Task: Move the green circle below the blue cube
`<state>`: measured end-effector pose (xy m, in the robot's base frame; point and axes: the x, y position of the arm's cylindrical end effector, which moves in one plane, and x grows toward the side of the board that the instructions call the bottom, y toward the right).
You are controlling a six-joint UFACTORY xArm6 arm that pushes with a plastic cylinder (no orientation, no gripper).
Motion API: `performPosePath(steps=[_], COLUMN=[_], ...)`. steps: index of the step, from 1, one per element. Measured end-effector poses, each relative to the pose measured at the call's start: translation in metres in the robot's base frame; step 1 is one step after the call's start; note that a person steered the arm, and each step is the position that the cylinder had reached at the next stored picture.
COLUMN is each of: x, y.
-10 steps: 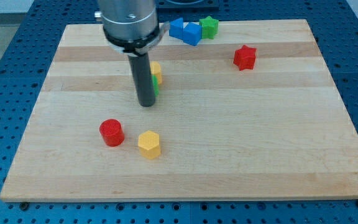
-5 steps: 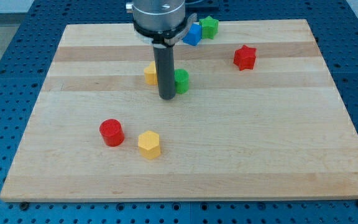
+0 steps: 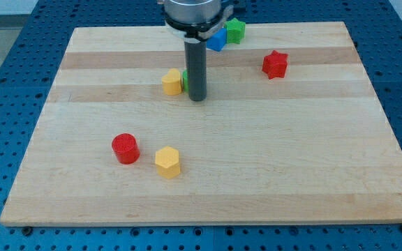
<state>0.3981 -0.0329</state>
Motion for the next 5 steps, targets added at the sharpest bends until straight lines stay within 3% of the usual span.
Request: performPosePath(steps=[5], x=[-0.059], y=[-0.015])
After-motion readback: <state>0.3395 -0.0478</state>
